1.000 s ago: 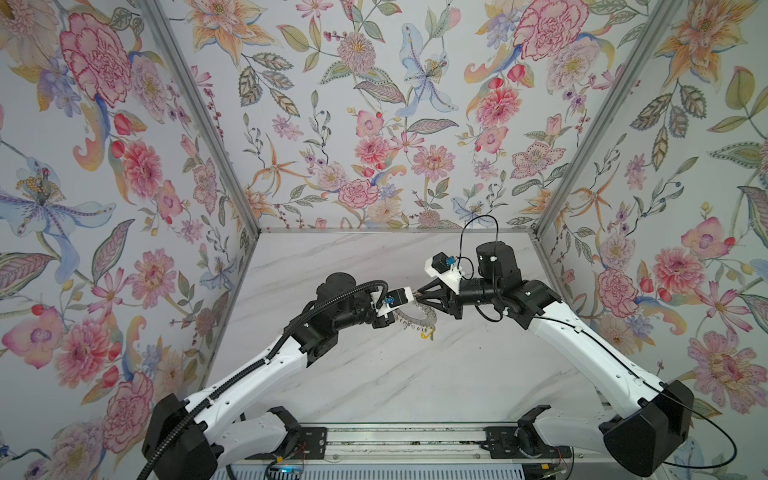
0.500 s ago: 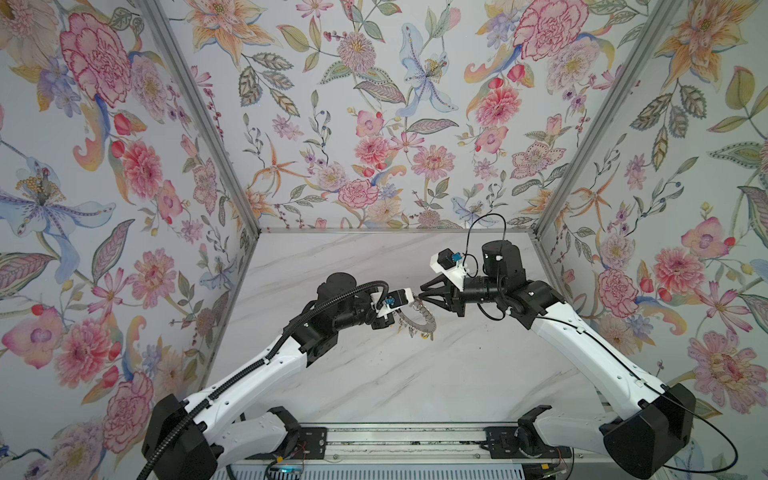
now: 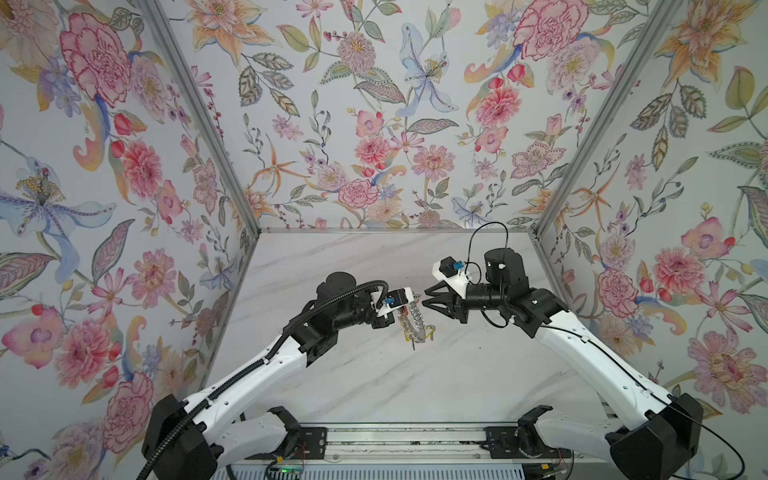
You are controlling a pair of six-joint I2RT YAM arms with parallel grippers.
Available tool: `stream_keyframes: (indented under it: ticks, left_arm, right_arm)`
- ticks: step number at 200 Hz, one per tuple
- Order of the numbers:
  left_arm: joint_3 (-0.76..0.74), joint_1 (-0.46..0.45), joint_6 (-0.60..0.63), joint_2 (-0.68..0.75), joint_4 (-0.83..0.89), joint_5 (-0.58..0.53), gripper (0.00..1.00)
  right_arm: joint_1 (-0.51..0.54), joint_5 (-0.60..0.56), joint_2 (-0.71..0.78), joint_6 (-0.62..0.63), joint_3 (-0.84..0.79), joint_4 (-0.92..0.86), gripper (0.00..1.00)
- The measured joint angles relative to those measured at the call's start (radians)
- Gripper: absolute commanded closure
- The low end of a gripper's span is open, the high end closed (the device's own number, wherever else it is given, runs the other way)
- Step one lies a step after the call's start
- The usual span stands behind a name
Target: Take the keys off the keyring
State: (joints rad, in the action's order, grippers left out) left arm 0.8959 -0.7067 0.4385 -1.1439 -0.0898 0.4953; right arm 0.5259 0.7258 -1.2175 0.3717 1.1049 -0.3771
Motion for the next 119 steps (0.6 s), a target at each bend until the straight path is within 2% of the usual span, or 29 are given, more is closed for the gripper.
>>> stream_keyframes:
  ticks: [62,119]
  left_arm:
    - [0.009,0.000,-0.001,-0.001,0.000,0.030,1.00]
    - [0.035,0.000,-0.005,-0.008,0.000,0.053,1.00]
  right_arm:
    - [0.015,0.008,-0.046,0.000,0.000,0.030,0.64]
    - [0.033,0.054,-0.058,0.001,0.000,0.059,0.69]
